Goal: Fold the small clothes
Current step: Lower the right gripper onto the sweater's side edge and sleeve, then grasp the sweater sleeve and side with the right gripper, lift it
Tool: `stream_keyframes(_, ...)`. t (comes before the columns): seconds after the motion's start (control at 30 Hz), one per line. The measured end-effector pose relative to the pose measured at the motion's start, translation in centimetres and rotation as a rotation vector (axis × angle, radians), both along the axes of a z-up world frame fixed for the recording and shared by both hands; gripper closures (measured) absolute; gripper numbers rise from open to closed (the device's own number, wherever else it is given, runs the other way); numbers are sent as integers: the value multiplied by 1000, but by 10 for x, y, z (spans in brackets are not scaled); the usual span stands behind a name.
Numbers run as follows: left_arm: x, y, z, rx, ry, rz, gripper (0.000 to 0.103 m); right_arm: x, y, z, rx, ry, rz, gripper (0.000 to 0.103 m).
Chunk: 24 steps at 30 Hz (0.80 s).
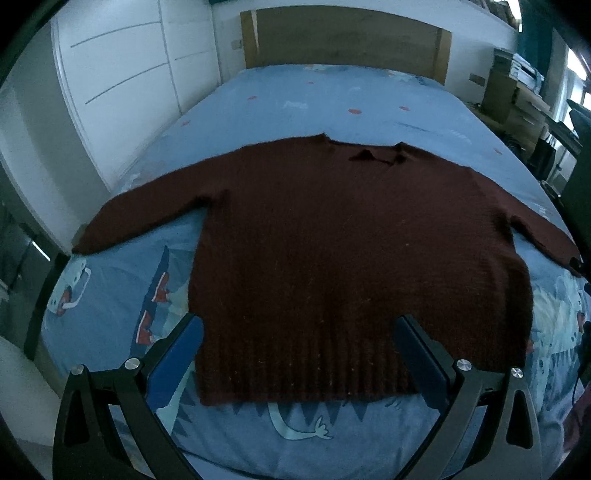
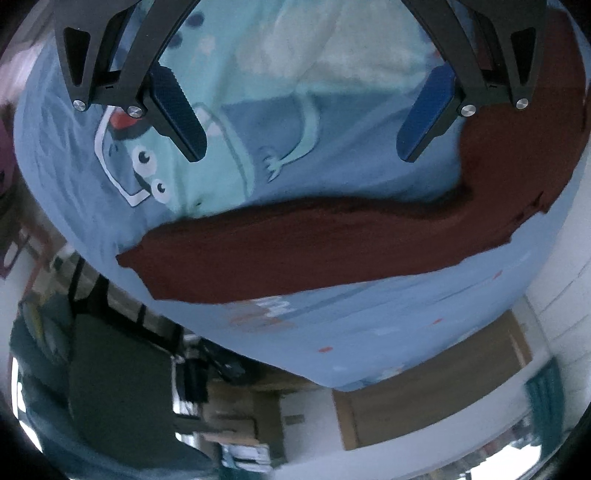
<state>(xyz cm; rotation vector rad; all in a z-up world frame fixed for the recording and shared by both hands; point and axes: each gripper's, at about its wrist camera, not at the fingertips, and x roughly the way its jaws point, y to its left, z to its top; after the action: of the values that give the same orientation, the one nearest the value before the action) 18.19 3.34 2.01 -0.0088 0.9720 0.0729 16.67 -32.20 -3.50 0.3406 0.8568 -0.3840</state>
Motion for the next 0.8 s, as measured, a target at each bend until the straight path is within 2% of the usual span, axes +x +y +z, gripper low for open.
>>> stream_keyframes(0.17,6,4,-6,-1,28,18,2,10,-40,-20,62,12,-89,1)
stream_keyframes(0.37,13,5,-9,11,36,55,2,13,-81,-42,174,-14,-165,9)
stream_keyframes(0.43,16,5,-10,12,35,62,2,13,-94,-47,220,-36,-190,16)
stream_keyframes(0.67,20,5,-17,9,52,62,2,25,-135,-47,327,-137,-280,30)
stream_keyframes(0.8,20,6,-23,12,70,63,2,32,-157,-52,396,-180,-330,50)
